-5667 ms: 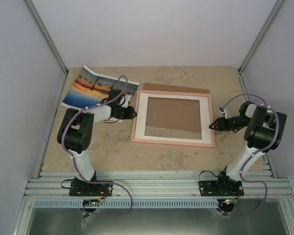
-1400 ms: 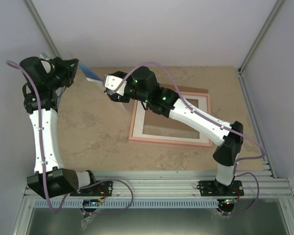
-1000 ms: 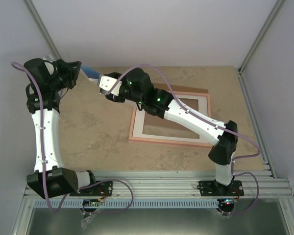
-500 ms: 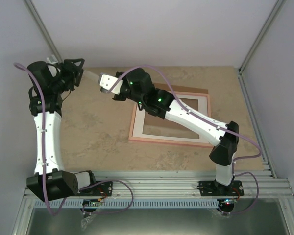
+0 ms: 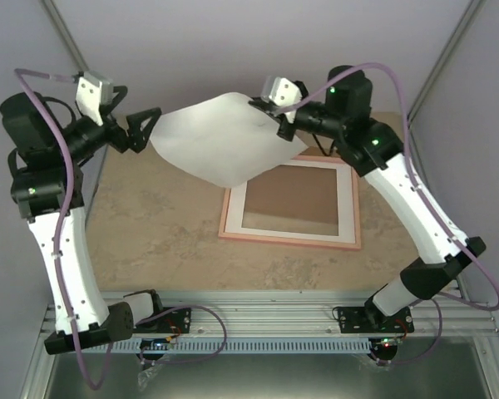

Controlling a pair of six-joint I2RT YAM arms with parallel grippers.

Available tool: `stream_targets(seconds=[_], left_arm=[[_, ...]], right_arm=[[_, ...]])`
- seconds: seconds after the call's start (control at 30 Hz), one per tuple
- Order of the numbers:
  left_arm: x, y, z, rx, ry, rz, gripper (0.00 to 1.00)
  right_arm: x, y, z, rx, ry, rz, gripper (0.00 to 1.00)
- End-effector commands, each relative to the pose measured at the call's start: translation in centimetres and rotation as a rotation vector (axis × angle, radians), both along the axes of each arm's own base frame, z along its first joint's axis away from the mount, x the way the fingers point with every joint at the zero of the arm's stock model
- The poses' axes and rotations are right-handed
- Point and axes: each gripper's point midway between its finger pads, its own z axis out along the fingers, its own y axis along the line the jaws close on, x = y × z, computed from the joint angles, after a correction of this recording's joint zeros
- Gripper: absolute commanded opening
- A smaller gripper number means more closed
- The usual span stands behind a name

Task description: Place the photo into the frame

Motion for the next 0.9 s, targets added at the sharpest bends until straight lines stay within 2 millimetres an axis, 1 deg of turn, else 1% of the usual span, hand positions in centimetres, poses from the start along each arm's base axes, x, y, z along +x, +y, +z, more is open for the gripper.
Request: stream_targets(seconds=[0.0,0.07,0.13,0.2,0.27,0.4,0.47,0.57,0.67,0.73,0.77,0.83,0.87], left_arm=[[-2.3,-2.2,-1.3,0.250,-0.089,-0.191,0.99],[-2.6,-2.9,-1.4,0.261,-0.068,-0.241,0.99],[-3.1,-4.7,-2.4,0.280,-0.030,-0.325,0.97],[-3.7,-7.1,-4.2,0.332,0.034,-0.403,0.93],[-4.1,-8.8,-5.8,0.371,0.097,-0.455,0.90],[-4.1,-10.9,-7.8,0.432,0.149,-0.486,0.88],[-4.1,-11.9,-8.8,0.466,0.173,-0.499,0.84],[-3.7,-13.2,-10.2,0.498,0.213,-0.515,0.73],[-4.0,-14.2,-10.8,0.527,0.216,-0.538,0.58],[-4.8,-15.0,-11.1,0.540,0.210,-0.572,0.46],[-5.4,-15.5,-11.4,0.543,0.210,-0.600,0.42],[-7.0,-16.7,-12.4,0.553,0.217,-0.672,0.36],[-7.7,-17.2,-13.1,0.568,0.229,-0.696,0.35]], right_arm=[[-4.2,-0.6,-3.1,-0.077,0.127,0.195,0.00],[-5.1,-1.0,-3.6,-0.094,0.144,0.209,0.01],[-5.6,-1.4,-3.9,-0.105,0.159,0.204,0.00],[-5.7,-1.8,-4.2,-0.117,0.165,0.189,0.00],[-5.9,-2.2,-4.6,-0.128,0.167,0.176,0.01],[-6.5,-2.7,-5.2,-0.140,0.171,0.178,0.01],[-6.9,-2.9,-5.4,-0.144,0.168,0.182,0.01],[-7.3,-3.2,-5.8,-0.161,0.165,0.181,0.00],[-8.2,-3.7,-6.4,-0.178,0.157,0.194,0.01],[-8.6,-4.2,-6.7,-0.183,0.149,0.187,0.00],[-8.7,-4.4,-6.8,-0.185,0.146,0.181,0.01],[-9.0,-4.8,-7.1,-0.190,0.139,0.173,0.01],[-9.1,-4.9,-7.1,-0.192,0.137,0.172,0.01]])
